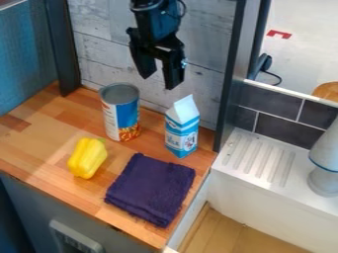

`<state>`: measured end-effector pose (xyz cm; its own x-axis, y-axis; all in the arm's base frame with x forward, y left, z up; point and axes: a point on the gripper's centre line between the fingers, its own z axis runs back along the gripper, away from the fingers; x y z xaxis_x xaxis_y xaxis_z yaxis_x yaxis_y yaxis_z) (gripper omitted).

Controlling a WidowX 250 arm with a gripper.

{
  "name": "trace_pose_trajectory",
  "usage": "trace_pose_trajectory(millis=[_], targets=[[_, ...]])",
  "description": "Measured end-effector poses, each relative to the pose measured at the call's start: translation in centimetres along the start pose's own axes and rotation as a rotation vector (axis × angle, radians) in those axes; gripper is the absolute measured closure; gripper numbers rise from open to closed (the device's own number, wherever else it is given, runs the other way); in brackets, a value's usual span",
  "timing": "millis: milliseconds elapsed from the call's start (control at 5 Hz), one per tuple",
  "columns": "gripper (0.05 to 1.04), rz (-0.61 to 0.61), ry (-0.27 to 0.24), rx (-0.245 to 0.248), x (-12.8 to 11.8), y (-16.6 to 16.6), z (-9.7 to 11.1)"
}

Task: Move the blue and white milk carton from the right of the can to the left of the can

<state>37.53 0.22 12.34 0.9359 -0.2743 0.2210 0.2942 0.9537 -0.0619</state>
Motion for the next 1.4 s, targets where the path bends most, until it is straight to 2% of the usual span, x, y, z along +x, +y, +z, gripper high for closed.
trace_pose_trajectory(millis=[200,400,1000,1200,1400], targets=[[0.082,-0.004,-0.013,0.054,0.8,-0.2,-0.9],[0.083,-0.021,-0.019,0.083,1.3,-0.8,-1.7],[0.083,-0.037,0.032,0.061,1.3,-0.9,-5.6],[0.082,-0.06,0.0,0.073,2.0,-1.7,-6.4],[0.121,-0.055,0.006,0.083,1.9,-1.7,-7.7]])
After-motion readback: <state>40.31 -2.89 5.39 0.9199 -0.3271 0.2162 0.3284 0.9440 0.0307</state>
